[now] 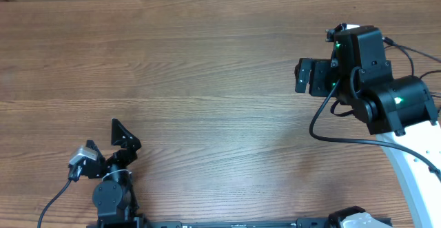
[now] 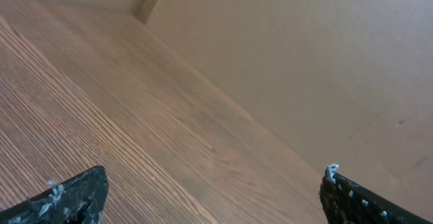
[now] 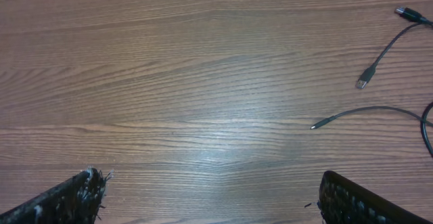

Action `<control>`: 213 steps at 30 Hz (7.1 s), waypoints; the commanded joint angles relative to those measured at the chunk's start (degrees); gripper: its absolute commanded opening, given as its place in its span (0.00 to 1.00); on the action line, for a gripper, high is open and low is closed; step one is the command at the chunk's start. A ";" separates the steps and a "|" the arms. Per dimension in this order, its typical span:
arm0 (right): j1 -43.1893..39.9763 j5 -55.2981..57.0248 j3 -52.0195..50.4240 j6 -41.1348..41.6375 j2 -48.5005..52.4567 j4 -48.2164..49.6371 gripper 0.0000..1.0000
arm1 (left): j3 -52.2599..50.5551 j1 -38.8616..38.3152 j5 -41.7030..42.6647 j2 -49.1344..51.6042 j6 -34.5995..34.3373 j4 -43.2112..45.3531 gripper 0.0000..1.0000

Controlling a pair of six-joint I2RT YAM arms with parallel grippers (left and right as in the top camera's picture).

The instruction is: Untangle cables

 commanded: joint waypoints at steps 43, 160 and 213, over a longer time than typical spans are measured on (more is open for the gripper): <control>0.13 0.37 -7.28 2.78 -8.31 17.79 1.00 | -0.22 0.22 1.07 -0.63 0.92 -0.09 1.00; -19.02 -9.94 -87.08 -15.04 -75.19 63.56 1.00 | -0.20 0.22 1.09 -0.63 0.92 -0.09 1.00; -19.02 -9.94 -87.08 -15.04 -75.19 63.56 1.00 | -0.20 0.22 1.07 -0.63 0.92 -0.09 1.00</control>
